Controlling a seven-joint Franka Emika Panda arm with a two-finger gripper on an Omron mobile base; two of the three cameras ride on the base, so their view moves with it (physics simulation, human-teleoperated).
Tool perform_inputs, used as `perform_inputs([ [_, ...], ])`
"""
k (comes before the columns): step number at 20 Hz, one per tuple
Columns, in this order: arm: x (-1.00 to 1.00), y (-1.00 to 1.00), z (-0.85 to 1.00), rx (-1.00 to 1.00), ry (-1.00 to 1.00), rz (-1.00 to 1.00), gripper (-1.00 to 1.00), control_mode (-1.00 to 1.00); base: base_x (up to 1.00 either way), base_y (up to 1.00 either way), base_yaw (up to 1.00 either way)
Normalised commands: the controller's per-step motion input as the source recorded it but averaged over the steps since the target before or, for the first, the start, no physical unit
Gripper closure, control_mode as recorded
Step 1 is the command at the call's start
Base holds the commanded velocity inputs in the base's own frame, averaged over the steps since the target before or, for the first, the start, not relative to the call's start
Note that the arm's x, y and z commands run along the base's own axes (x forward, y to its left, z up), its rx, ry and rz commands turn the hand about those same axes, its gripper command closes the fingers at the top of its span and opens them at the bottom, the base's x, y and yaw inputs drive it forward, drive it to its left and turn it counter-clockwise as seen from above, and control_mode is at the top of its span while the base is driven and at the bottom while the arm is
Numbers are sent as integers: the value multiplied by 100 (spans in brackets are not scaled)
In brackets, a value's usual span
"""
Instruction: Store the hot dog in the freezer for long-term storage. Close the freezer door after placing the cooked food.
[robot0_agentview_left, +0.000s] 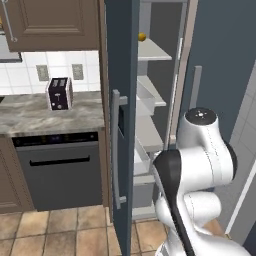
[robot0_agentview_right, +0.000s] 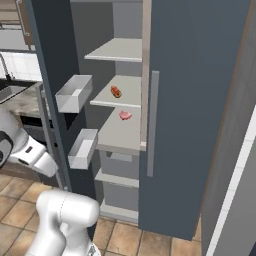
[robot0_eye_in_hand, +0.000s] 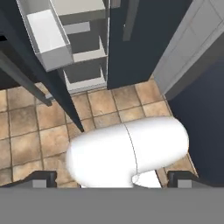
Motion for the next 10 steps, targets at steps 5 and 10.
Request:
perform_inputs([
  [5,71,94,0,-21,-19,-21,-100,-100,0,0,0],
  [10,76,42,12,-29,-31,-10,-100,-100,0,0,0],
])
